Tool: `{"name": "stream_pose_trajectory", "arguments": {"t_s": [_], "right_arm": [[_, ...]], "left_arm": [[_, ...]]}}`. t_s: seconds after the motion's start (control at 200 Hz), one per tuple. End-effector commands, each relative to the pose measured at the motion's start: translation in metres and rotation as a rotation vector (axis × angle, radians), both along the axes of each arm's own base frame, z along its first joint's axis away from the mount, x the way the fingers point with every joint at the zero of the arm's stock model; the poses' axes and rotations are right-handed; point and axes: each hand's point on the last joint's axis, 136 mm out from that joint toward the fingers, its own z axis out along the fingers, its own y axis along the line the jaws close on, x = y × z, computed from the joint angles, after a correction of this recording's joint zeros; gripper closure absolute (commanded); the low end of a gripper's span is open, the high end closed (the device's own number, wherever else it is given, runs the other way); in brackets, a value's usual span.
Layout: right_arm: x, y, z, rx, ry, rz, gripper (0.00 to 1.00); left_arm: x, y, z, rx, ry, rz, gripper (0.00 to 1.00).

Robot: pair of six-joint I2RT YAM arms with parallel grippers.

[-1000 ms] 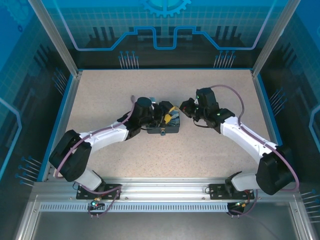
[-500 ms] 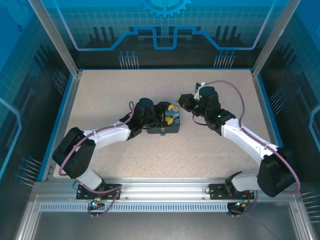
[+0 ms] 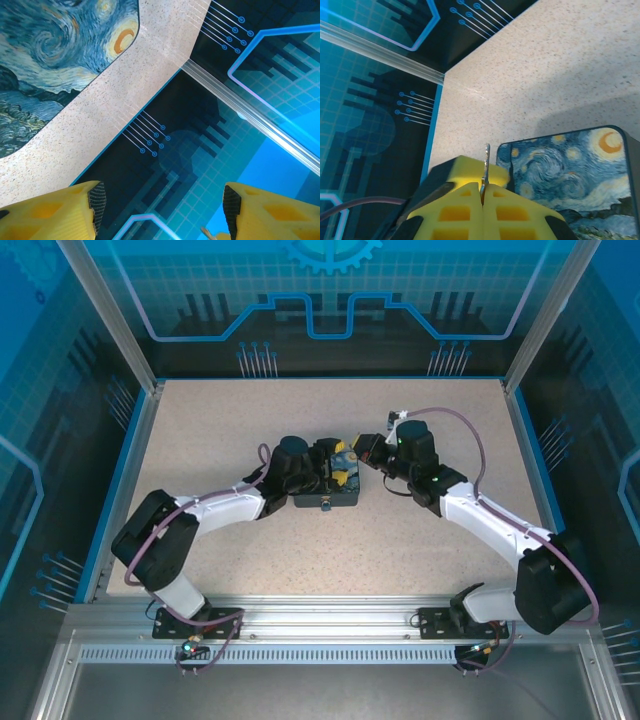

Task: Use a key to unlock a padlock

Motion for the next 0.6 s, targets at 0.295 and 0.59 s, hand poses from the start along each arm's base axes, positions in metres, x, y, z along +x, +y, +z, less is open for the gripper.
{"name": "stream_pose_trajectory", "arguments": {"t_s": [0.295,0.59], "right_arm": [[-0.005,0.015,0.006,0.010,-0.055,0.048,1.00],[-0.010,0.014,-0.011,-0.008,-0.027,0.047,1.00]], "left_arm": [[0.016,-0.008,0.025,-0.077,-0.047,0.026,0.36],[0.019,-0.009,0.028,-0.104,-0.057,0.036,0.35]]}}
